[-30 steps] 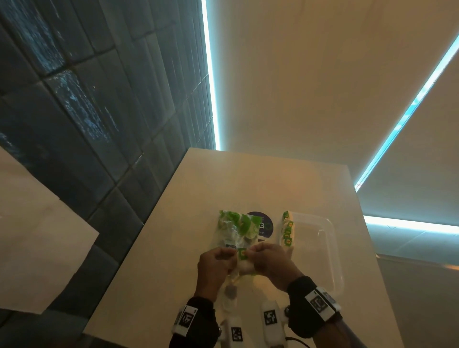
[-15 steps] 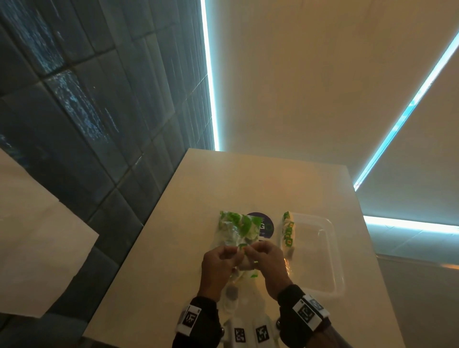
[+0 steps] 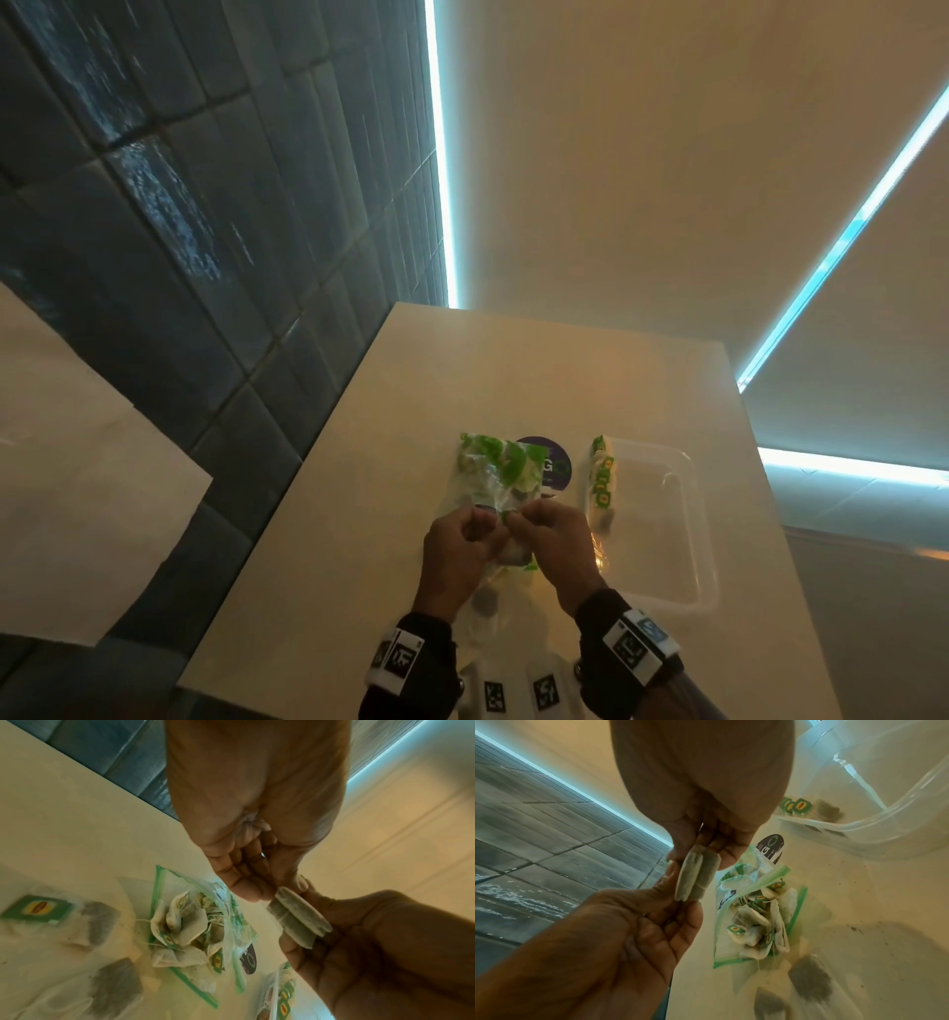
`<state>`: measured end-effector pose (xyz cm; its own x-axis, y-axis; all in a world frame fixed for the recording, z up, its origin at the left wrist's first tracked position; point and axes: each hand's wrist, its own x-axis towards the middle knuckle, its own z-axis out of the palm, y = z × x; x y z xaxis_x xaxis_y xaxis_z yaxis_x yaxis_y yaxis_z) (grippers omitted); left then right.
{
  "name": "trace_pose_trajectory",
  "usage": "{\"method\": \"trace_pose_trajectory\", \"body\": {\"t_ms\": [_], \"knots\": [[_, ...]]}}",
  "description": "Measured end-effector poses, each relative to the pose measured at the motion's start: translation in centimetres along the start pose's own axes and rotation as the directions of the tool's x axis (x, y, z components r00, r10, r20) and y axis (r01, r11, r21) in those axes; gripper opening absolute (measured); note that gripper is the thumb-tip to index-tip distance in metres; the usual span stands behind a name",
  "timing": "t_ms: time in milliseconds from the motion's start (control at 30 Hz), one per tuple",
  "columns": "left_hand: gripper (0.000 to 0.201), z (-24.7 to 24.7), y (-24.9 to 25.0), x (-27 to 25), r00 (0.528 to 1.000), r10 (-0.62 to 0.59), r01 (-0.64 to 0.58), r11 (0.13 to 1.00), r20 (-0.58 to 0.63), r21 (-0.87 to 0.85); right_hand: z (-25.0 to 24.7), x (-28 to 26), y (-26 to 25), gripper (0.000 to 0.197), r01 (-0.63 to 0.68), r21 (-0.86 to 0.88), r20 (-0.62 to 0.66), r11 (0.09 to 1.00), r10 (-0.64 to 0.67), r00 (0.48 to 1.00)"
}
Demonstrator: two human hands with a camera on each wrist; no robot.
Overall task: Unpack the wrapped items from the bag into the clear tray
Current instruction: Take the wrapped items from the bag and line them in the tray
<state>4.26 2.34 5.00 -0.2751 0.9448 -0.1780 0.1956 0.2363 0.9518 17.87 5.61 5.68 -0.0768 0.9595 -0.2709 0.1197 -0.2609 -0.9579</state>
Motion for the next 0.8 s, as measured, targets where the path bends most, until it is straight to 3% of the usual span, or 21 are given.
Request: {"method": "trace_pose_trajectory", "body": {"t_ms": [100, 167, 300, 367, 433, 500, 667, 800], "knots": [[0.014, -0.6, -0.5, 0.1, 1.0, 0.02, -0.02, 0.998, 0.007, 0.051, 0.0, 0.1, 0.2, 0.01, 0.017, -0.004, -0.021, 1.0, -0.018, 1.0], [0.014, -1.7, -1.5, 0.3, 0.998, 0.006, 0.002, 0.991, -0.058, 0.135, -0.3, 0.2, 0.2, 0.013, 0.017, 0.028, -0.053, 0.999, -0.015, 0.998], [0.014, -5.2, -5.5, 0.2, 0.957, -0.117, 0.213, 0.905, -0.266, 0.367, -1.6, 0.5, 0.2, 0.01, 0.0, 0.151, -0.105, 0.989, 0.017, 0.994], [0.013, -5.8, -7.6, -0.2, 0.943, -0.226, 0.315, 0.838, -0.244, 0.446, -1.9, 0.5, 0.3, 0.009, -0.009, 0.177, -0.101, 0.984, 0.027, 0.995], [0.027, -5.2, -9.4, -0.7, 0.926, -0.322, 0.378, 0.768, -0.198, 0.517, -1.9, 0.4, 0.5, 0.009, -0.028, 0.192, -0.079, 0.981, 0.044, 0.996], [0.037, -4.0, -10.2, -1.3, 0.918, -0.348, 0.391, 0.726, -0.189, 0.566, -1.8, 0.4, 0.7, 0.009, -0.032, 0.185, -0.065, 0.982, 0.044, 0.997], [0.029, -2.8, -10.1, -2.1, 0.928, -0.314, 0.365, 0.641, -0.203, 0.676, -1.8, 0.2, 0.9, 0.01, -0.045, 0.177, -0.013, 0.983, 0.048, 0.999], [0.027, -2.8, -10.1, -2.0, 0.938, -0.281, 0.343, 0.677, -0.202, 0.651, -2.1, -0.1, 0.8, 0.007, -0.091, 0.147, 0.105, 0.985, 0.076, 0.992]]}}
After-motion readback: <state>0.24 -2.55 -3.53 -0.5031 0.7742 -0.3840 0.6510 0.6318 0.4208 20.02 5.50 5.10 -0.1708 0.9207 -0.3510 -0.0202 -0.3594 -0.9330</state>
